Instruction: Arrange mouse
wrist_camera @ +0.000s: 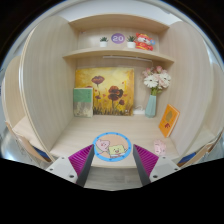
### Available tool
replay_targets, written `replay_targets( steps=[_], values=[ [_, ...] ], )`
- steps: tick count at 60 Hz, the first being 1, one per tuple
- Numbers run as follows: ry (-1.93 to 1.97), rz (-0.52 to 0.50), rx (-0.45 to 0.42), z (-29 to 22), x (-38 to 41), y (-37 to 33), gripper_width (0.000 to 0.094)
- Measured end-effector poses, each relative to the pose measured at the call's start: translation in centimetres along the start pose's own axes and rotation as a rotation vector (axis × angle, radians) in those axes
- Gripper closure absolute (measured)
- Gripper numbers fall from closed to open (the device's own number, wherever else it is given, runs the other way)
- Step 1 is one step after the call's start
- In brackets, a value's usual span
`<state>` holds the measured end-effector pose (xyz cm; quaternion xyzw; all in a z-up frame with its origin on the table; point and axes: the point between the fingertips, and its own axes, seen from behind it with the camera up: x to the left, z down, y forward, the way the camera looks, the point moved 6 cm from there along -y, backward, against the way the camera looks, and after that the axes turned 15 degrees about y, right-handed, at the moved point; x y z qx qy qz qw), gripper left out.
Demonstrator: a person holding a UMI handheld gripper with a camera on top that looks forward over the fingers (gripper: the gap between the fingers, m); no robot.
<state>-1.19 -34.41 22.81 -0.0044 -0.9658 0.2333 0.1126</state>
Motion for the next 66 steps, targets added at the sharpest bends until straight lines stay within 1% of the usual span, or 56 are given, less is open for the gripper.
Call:
replay_targets(
  steps=[3, 6, 14, 23, 28, 33, 37, 54, 64, 66],
  values=[
    [-0.006, 0.017, -0.009, 0.7, -1.1, 0.4, 0.0159],
    [-0.008, 0.025, 0.001, 1.8, -2.4, 1.0, 0.0159],
    [0.011, 0.061, 0.084, 5.3, -7.7, 2.8, 0.016],
    [0.012, 0.151, 0.165, 8.6, -15.5, 4.5, 0.0162],
    [0.025, 0.198, 0.191, 9.3, -19.5, 6.0, 0.0159],
    [0.046, 0.235, 0.208, 9.1, -22.7, 8.0, 0.017],
    [0.063, 0.24, 0.214, 8.5, -24.3, 10.1, 0.0173],
    [0.057, 0.201, 0.217, 5.4, -27.2, 19.5, 0.0162],
    [0.05, 0.184, 0.225, 4.2, -27.6, 22.8, 0.0163],
    [0.053, 0.174, 0.226, 4.0, -27.5, 23.2, 0.0177]
  ],
)
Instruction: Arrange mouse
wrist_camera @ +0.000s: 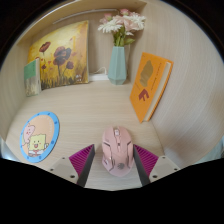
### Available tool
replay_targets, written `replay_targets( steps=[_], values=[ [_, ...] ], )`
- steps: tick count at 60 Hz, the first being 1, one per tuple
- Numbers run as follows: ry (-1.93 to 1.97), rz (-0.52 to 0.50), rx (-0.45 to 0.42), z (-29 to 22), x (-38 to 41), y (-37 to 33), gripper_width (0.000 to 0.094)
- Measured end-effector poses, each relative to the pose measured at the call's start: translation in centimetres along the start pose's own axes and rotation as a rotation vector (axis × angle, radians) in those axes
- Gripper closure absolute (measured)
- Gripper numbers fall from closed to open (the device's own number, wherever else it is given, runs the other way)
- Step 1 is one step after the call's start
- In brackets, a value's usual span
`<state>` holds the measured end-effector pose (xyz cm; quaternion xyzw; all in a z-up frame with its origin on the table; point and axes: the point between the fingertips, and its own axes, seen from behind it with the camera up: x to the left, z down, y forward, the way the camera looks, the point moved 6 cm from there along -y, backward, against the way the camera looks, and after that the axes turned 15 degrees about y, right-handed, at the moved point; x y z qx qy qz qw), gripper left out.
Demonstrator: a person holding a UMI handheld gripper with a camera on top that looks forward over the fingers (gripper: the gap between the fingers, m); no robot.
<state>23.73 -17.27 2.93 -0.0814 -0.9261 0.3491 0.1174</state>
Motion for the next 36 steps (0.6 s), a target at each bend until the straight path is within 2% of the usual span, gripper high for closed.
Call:
replay_targets(
  steps=[6, 11, 18, 23, 27, 31, 36],
  values=[
    [0.02, -0.003, -0.006, -0.3, 0.3, 0.7, 0.0229],
    [0.012, -0.007, -0.008, -0.5, 0.6, 1.0, 0.0407],
    [0.0, 0.026, 0.026, -0.5, 0.7, 1.0, 0.0472],
    [0.025, 0.06, 0.07, -0.7, 0.9, 0.7, 0.0559],
    [0.053, 0.071, 0.113, -1.3, 1.7, -0.1, 0.0558],
    [0.083, 0.059, 0.076, -4.4, 3.5, -2.5, 0.0558],
    [0.057, 0.049, -0.048, -10.4, 6.4, -6.3, 0.0556]
  ],
)
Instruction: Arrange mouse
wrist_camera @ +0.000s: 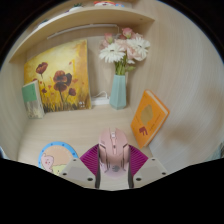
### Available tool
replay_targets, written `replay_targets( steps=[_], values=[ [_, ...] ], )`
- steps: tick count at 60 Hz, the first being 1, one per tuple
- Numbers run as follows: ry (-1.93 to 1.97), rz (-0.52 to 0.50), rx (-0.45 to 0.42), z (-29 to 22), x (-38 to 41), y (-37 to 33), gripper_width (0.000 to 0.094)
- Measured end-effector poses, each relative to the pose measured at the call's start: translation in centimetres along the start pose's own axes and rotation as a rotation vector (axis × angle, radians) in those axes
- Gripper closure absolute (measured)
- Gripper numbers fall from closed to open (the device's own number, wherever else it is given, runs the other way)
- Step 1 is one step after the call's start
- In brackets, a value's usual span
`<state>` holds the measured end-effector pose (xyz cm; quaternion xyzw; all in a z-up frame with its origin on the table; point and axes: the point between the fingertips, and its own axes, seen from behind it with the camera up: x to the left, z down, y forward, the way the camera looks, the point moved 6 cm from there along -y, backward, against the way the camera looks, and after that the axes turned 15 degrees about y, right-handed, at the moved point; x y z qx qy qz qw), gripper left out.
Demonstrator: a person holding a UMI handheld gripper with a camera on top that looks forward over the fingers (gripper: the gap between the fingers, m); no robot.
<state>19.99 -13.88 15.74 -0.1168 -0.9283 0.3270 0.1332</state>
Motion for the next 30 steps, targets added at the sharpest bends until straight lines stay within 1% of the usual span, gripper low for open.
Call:
replay_targets(
  steps=[5, 9, 12, 16, 19, 23, 26, 30],
  values=[
    [0.005, -0.035, -0.115, -5.1, 4.2, -3.4, 0.0555],
    [0.001, -0.065, -0.171, -7.6, 7.9, -5.7, 0.0557],
    [0.002, -0.103, -0.198, -8.4, 10.9, -6.9, 0.0556],
    [-0.002, -0.159, -0.217, -7.7, 15.0, -7.9, 0.0556],
    [-0.018, -0.188, -0.205, -6.8, 17.4, -7.9, 0.0557],
    [-0.051, -0.194, -0.166, -3.9, 19.8, -6.9, 0.0558],
    [-0.063, -0.19, -0.124, -0.8, 20.9, -5.2, 0.0559],
    [-0.066, -0.158, -0.029, 3.3, 21.5, -2.9, 0.0559]
  ],
)
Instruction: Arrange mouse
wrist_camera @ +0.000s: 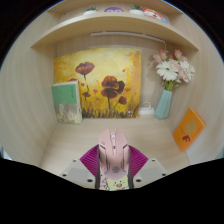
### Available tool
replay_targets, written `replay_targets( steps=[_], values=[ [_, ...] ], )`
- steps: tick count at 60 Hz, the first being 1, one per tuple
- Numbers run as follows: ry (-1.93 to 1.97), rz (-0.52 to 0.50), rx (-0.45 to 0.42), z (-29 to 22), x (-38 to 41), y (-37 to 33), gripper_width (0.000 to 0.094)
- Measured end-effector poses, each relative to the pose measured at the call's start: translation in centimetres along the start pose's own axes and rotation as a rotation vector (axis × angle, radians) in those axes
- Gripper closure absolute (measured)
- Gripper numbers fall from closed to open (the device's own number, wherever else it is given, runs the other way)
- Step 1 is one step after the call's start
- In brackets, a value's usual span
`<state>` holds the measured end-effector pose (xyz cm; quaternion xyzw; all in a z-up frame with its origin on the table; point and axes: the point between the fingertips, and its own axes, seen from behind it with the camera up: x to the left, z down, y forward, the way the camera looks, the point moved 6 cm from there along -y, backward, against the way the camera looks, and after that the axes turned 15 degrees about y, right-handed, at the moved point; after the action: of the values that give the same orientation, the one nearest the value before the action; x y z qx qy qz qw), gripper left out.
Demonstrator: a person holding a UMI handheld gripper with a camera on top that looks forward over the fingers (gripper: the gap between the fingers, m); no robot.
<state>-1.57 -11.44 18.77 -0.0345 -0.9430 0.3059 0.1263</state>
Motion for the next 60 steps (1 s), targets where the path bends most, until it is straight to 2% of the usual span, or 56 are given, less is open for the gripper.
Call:
replay_targets(
  steps=[12, 20, 26, 34, 39, 44, 60],
  values=[
    [-0.023, 0.047, 0.167, 9.8, -1.4, 5.0, 0.0558],
    [-0.015, 0.072, 0.214, 13.1, -2.5, 6.4, 0.0557],
    [-0.012, 0.07, 0.205, 13.8, -2.7, 6.7, 0.0548],
    [0.0, 0.068, 0.214, 13.8, -2.8, 6.8, 0.0455],
    [0.024, 0.065, 0.272, 14.3, -2.7, 6.6, 0.0352],
    [0.042, 0.048, 0.237, 12.8, -2.3, 5.5, 0.0244],
    [0.028, 0.021, 0.107, 5.8, -0.8, -3.2, 0.0244]
  ],
)
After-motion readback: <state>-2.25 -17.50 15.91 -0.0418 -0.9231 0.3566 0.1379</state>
